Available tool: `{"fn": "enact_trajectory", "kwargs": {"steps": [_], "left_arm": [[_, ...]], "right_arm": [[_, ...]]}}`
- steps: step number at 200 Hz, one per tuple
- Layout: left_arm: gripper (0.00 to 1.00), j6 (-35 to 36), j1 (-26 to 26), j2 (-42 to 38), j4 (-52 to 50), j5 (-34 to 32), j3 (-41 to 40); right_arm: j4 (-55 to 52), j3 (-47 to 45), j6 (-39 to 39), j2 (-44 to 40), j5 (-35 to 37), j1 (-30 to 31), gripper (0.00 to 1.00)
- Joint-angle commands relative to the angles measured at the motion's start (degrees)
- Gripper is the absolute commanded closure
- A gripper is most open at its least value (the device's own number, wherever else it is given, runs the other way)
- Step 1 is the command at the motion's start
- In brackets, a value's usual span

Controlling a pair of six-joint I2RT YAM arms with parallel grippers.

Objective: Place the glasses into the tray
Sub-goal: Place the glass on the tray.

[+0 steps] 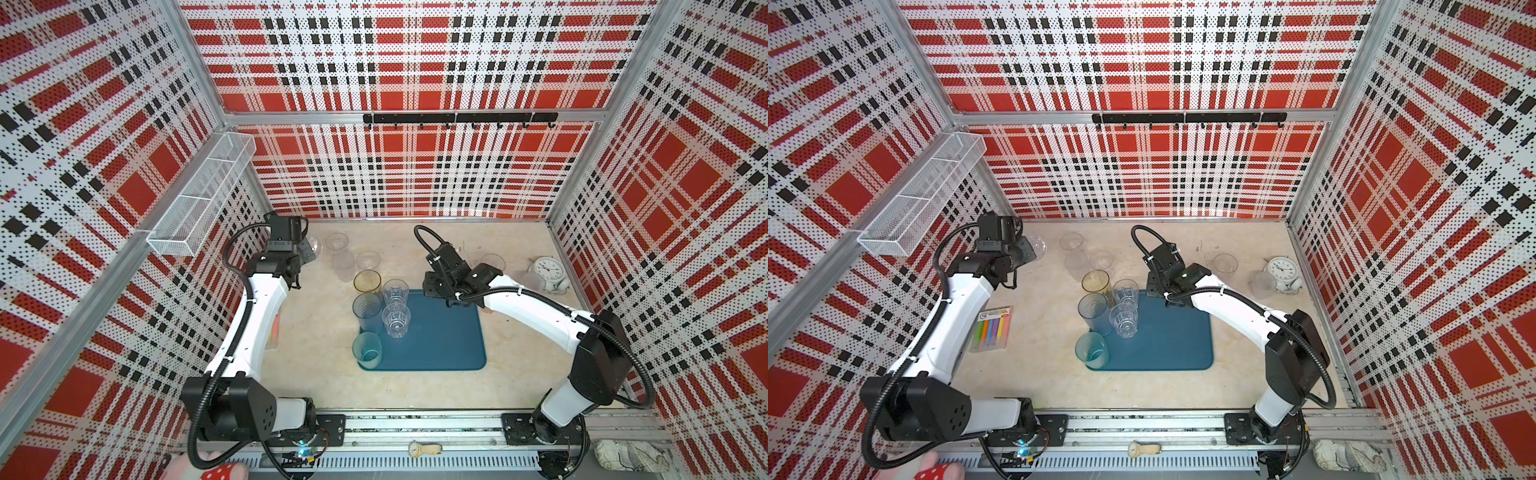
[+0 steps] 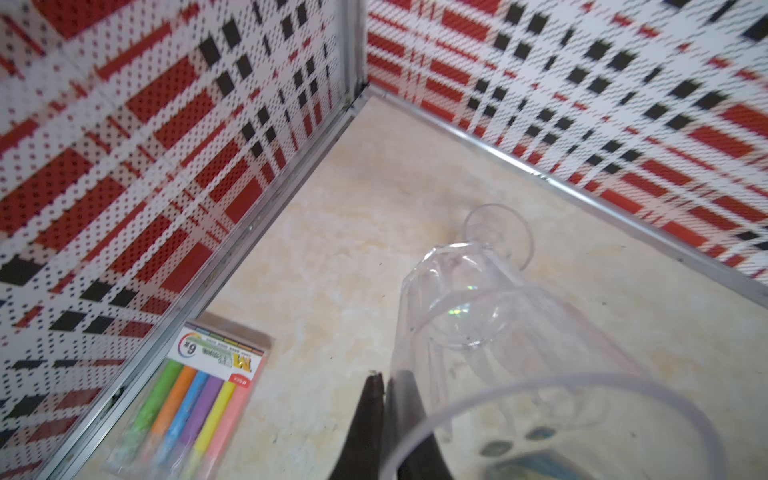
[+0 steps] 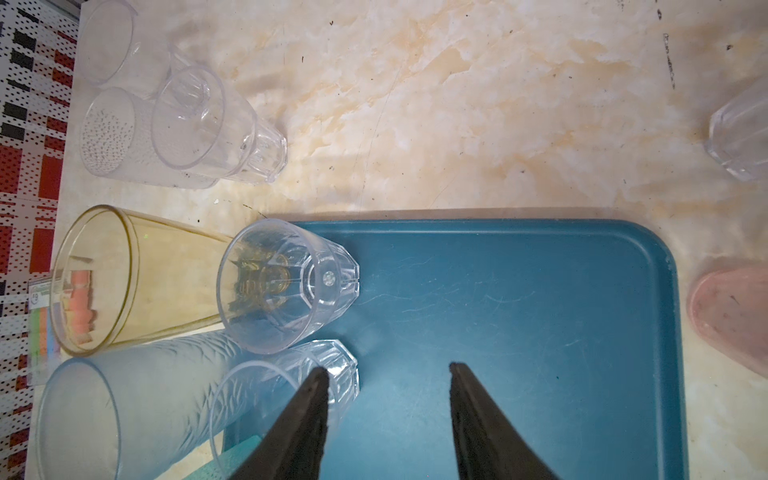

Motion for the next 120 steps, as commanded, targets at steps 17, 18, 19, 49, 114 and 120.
{"fn": "enact_trajectory", "kwargs": {"steps": [17,18,19,49,114,120], "left_arm": [[1.0,-2.3,-8.4,2.2,-3.7,-2.1,9.3],[1.0,-2.4,-8.8,2.4,-3.7,-2.1,9.5],[1.0,-2.5,-9.2,2.5,-3.7,-2.1,9.7],[1.0,-4.8,-20.1,8.2,-3.3,-2.1,16.0],[1.0,-6.5,-34.7,21.7,0.4,1.1,25.5],[1.0,-6.4,-35.8,22.8,0.6,1.4,25.7]], "right_arm": [[-1.0,0.0,-0.9,-4.4,1.5,-2.6,0.49],[-1.0,0.0,-0.9,-4.5,1.5,-2.7,0.49],[-1.0,0.1,-1.0,-4.6,1.5,-2.8,0.49],[-2.2,-0.7,-2.5,-7.3,0.8,-6.8,0.49],[-3.3,-6.0,-3.9,-12.7,-3.8,-15.0,0.49],[-3.2,-6.7,-3.9,-13.1,-4.7,-15.9,0.49]]}}
